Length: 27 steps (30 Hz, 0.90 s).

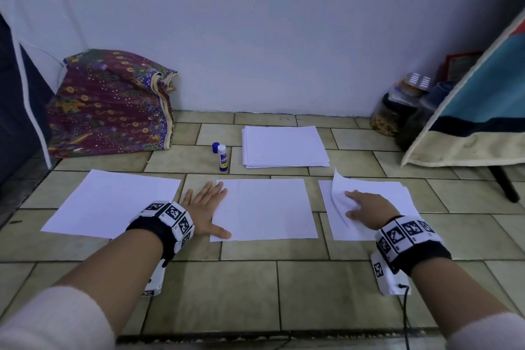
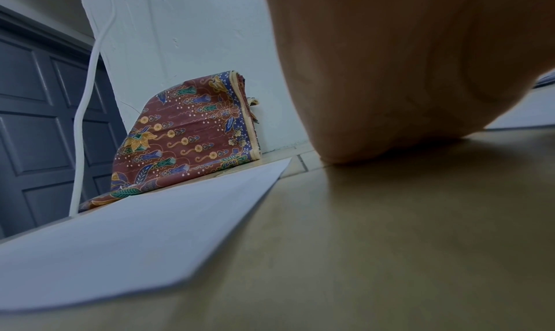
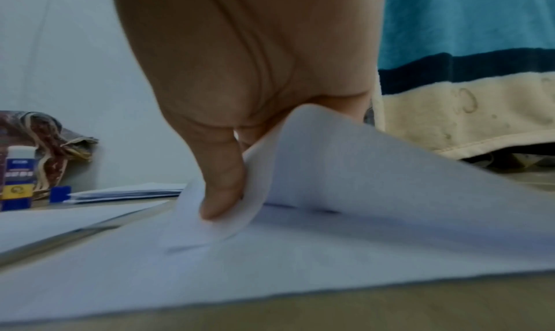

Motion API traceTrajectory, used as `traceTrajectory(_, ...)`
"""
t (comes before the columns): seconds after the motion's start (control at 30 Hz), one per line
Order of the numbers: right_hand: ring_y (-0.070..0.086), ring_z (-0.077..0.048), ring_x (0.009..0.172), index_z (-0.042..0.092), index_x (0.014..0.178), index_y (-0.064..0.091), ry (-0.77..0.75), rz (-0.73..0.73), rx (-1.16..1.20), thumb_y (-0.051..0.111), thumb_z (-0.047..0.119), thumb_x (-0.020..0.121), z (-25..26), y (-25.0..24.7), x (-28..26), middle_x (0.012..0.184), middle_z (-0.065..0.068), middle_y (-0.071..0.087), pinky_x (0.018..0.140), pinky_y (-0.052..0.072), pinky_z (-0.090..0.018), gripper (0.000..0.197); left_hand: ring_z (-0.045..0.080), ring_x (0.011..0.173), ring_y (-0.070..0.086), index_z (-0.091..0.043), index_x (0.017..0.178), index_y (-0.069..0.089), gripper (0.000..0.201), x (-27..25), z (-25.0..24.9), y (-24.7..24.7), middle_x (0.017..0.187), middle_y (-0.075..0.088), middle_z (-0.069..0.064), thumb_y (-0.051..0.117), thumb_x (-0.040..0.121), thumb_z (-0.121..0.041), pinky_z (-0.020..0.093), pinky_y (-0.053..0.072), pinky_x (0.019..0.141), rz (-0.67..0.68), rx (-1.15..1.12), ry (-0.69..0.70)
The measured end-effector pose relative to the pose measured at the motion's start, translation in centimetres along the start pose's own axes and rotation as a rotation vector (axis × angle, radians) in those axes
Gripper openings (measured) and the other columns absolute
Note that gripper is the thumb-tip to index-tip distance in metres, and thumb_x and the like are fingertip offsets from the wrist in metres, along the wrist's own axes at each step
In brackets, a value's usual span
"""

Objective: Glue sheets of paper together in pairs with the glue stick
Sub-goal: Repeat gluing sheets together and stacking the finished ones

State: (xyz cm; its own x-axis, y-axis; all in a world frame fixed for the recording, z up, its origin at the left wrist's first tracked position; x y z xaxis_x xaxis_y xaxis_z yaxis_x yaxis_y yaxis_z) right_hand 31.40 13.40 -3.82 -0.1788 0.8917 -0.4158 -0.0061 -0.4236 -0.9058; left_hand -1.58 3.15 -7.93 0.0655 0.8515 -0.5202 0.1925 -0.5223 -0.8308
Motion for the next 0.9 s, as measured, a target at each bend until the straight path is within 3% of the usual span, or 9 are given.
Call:
traceTrajectory(0.13,0.046,-0.022,0.126,0.022,0.141,0.044,0.023,-0.079,0.107,0.045,0.022,0.097,-0.8,-1.0,0.1,0.139,-0.005,0.05,0.1,0.033,-0.027,0.043,0.01,0.141,-0.029,-0.021,0.15,-0.019,0.14,0.0,0.1,0.0,0.154,-0.03,-0.009,0.027,0.036,-0.087,0.043,-0.015,0.114,0.009,-0.005,-0.002)
traceTrajectory(0.23,0.051,-0.026,0.119,0.018,0.139,0.047,0.041,-0.158,0.196,0.043,0.017,0.097,-0.9,-3.2,-0.8,0.132,-0.01,0.056,0.095,0.037,-0.029,0.042,0.01,0.142,-0.029,-0.021,0.15,-0.019,0.138,-0.2,0.0,-0.2,0.155,-0.03,-0.009,0.036,0.043,-0.087,0.043,-0.015,0.114,0.008,-0.011,-0.006)
traceTrajectory(0.3,0.048,-0.029,0.122,0.015,0.141,0.043,0.017,-0.241,0.229,0.043,0.015,0.097,0.3,-5.4,-1.8,0.136,-0.013,0.053,0.096,0.037,-0.03,0.044,0.01,0.142,-0.028,-0.021,0.15,-0.02,0.154,-0.3,-0.2,-0.3,0.154,-0.03,-0.01,0.03,0.027,-0.1,0.043,-0.015,0.115,0.009,-0.016,0.003)
traceTrajectory(0.37,0.045,-0.029,0.126,0.015,0.143,0.04,-0.036,-0.287,0.251,0.044,0.018,0.098,2.7,-6.8,-2.8,0.141,-0.012,0.048,0.099,0.034,-0.029,0.045,0.011,0.142,-0.028,-0.02,0.15,-0.021,0.17,-0.4,-0.3,-0.2,0.154,-0.029,-0.011,0.009,0.005,-0.105,0.043,-0.015,0.114,0.013,-0.001,0.009)
traceTrajectory(0.43,0.043,-0.027,0.129,0.016,0.145,0.037,-0.118,-0.269,0.274,0.044,0.021,0.099,6.3,-6.8,-3.4,0.142,-0.012,0.047,0.1,0.033,-0.028,0.047,0.012,0.142,-0.028,-0.02,0.15,-0.021,0.172,-0.4,-0.3,-0.2,0.155,-0.03,-0.009,0.002,0.002,-0.104,0.044,-0.015,0.114,0.0,-0.003,0.009)
traceTrajectory(0.63,0.044,-0.028,0.127,0.015,0.143,0.037,-0.287,-0.088,0.304,0.041,0.021,0.099,17.3,-1.4,-3.5,0.14,-0.013,0.047,0.101,0.035,-0.031,0.045,0.014,0.142,-0.029,-0.019,0.149,-0.021,0.172,-0.3,-0.4,-0.2,0.155,-0.03,-0.006,0.005,0.003,-0.105,0.046,-0.015,0.114,0.013,0.014,0.02)
traceTrajectory(0.73,0.047,-0.031,0.124,0.012,0.141,0.037,-0.272,-0.034,0.322,0.041,0.021,0.099,20.0,0.6,-2.9,0.137,-0.015,0.048,0.099,0.038,-0.033,0.043,0.014,0.142,-0.029,-0.018,0.15,-0.021,0.17,-0.4,-0.4,-0.2,0.155,-0.03,-0.005,0.015,0.007,-0.104,0.046,-0.015,0.114,0.027,0.021,0.021)
traceTrajectory(0.83,0.047,-0.031,0.124,0.011,0.139,0.038,-0.269,-0.01,0.31,0.041,0.022,0.099,21.3,1.8,-2.3,0.136,-0.015,0.049,0.1,0.038,-0.035,0.042,0.014,0.142,-0.029,-0.018,0.149,-0.022,0.169,-0.4,-0.5,-0.2,0.154,-0.03,-0.006,0.014,0.008,-0.104,0.046,-0.014,0.114,0.027,0.032,0.022)
traceTrajectory(0.9,0.046,-0.032,0.125,0.011,0.14,0.038,-0.262,-0.007,0.305,0.04,0.022,0.099,21.5,2.2,-2.0,0.136,-0.016,0.049,0.101,0.038,-0.035,0.042,0.014,0.142,-0.029,-0.018,0.149,-0.022,0.162,-0.4,-0.4,-0.2,0.154,-0.031,-0.006,0.022,0.016,-0.1,0.046,-0.014,0.114,0.025,0.032,0.016)
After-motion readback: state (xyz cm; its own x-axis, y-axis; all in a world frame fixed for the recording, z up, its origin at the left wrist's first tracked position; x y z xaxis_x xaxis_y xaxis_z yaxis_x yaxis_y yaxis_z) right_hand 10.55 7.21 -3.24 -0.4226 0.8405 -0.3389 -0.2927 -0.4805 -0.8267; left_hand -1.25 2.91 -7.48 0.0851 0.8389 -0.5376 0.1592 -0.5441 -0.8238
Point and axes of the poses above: each hand's wrist, its own x-axis towards the middle knuckle, its own y-axis out of the palm, z = x × y, the point moved 8 cm from there along x, towards the middle knuckle
